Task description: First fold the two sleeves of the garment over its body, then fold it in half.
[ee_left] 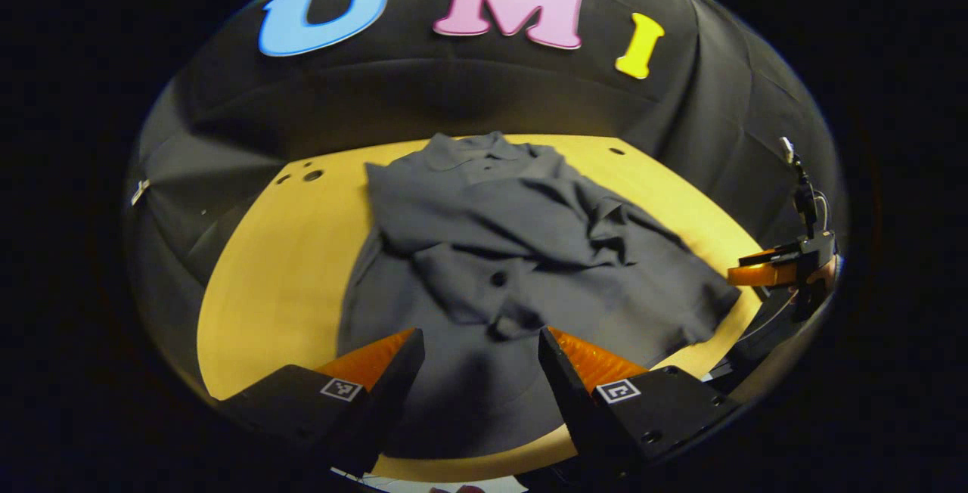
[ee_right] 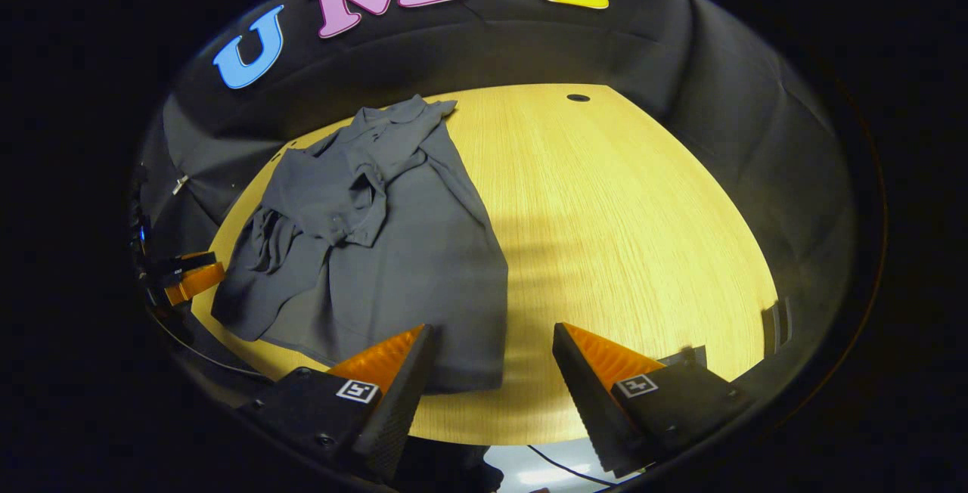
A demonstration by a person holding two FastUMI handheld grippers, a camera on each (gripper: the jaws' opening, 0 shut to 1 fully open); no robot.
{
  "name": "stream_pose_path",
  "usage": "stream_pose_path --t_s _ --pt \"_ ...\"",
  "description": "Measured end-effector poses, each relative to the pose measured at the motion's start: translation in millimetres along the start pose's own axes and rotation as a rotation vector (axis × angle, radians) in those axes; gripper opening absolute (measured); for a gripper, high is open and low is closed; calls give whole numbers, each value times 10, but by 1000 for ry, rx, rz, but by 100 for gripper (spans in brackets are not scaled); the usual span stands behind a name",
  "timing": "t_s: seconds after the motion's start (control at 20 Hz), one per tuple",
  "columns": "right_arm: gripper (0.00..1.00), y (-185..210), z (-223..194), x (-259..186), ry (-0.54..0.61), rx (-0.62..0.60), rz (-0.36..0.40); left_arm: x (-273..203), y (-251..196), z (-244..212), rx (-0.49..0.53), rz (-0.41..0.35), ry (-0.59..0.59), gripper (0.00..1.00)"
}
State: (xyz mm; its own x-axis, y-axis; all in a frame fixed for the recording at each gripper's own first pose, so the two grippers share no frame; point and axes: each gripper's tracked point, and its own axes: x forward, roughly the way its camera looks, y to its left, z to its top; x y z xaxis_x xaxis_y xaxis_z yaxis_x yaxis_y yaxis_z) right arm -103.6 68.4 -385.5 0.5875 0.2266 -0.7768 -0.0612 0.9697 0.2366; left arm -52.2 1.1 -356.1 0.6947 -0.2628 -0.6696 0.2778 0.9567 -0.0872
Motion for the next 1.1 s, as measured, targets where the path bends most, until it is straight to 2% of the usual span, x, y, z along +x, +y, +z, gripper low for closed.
stream_pose_path --t_s 0.2,0.35,0.65,0.8,0.85,0.9,0.95,1.0,1.1 --pt "97 55 -101 47 25 -11 -9 -112 439 -364 -68 81 60 96" --pt "97 126 -143 104 40 -22 -9 -76 561 -521 -109 109 97 96" --pt "98 241 -263 240 77 -55 -10 97 560 -720 -72 110 175 96" --pt "98 247 -253 265 66 -112 -33 98 548 -727 -85 108 169 98" --pt "98 267 -267 288 71 -113 -34 106 528 -740 -83 104 176 99" --pt "98 299 -258 292 65 -118 -18 150 442 -719 -58 69 170 96" --pt "85 370 -260 329 73 -143 10 160 344 -722 -30 28 178 78" --pt "60 453 -239 350 81 -154 57 194 269 -676 -26 8 180 60" --pt "9 507 -230 377 132 -120 96 238 264 -636 -34 8 205 24"
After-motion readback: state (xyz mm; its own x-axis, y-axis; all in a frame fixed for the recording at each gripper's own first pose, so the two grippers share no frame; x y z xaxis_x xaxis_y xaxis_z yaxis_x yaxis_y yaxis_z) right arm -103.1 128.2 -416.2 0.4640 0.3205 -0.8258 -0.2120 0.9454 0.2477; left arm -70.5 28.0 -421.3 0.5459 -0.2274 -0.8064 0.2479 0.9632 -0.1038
